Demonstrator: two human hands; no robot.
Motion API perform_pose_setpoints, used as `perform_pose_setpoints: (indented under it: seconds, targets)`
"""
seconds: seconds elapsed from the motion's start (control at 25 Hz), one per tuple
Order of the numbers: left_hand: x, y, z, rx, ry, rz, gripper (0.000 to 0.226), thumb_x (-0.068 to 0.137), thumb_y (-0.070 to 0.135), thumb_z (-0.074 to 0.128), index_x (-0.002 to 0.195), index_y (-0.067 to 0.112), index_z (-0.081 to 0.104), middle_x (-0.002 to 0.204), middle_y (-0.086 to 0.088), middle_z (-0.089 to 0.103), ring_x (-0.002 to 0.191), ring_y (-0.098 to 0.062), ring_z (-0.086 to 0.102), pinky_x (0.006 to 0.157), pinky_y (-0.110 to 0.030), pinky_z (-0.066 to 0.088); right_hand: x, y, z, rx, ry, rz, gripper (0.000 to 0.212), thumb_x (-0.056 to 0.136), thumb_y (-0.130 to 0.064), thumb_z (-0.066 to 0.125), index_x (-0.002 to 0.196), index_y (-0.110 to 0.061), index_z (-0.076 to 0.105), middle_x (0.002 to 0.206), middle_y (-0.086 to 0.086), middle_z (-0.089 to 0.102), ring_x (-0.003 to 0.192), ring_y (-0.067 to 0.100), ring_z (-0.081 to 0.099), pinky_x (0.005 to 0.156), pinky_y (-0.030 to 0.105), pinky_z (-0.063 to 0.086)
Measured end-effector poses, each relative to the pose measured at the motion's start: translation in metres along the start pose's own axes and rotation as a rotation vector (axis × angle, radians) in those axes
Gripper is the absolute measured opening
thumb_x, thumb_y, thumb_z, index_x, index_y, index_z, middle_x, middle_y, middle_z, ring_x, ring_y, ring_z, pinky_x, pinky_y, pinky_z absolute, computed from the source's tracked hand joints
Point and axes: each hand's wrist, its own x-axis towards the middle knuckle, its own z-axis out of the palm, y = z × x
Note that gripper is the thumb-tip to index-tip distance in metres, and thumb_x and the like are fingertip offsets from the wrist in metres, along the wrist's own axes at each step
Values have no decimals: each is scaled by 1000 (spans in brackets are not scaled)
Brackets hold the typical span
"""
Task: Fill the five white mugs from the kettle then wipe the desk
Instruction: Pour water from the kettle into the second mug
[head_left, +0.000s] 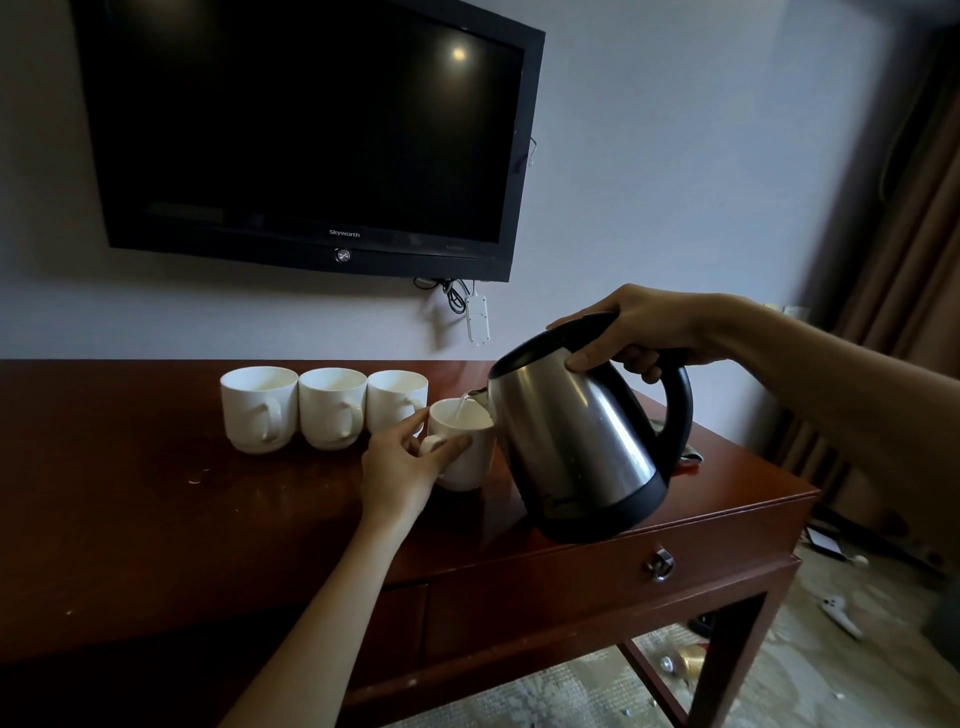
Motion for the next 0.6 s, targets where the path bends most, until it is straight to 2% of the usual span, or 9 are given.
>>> perform_pose_setpoints:
  seconds: [0.12, 0.36, 0.6]
  targets:
    - [0, 1, 0, 7, 9, -4, 63, 73, 27, 92, 131, 16, 70, 39, 13, 37, 42, -4, 39, 57, -27, 34, 0, 0, 0, 0, -2, 2, 47, 81, -19, 83, 127, -16, 73, 57, -2, 27, 45, 11, 27, 45, 23, 31]
    - [-1, 2, -1, 31, 25, -4, 61, 74, 29, 91, 130, 17, 70, 38, 16, 41, 41, -2, 42, 56, -27, 32, 0, -2, 0, -13, 1, -6, 50, 81, -19, 83, 129, -12, 70, 54, -3, 29, 43, 10, 29, 44, 22, 32]
    - [-1, 2, -1, 36, 27, -7, 62, 74, 33, 91, 130, 18, 70, 39, 17, 44, 43, -1, 45, 57, -26, 36, 0, -3, 0, -4, -6, -7, 50, 79, -20, 83, 127, -15, 72, 56, -2, 28, 44, 11, 28, 45, 23, 32]
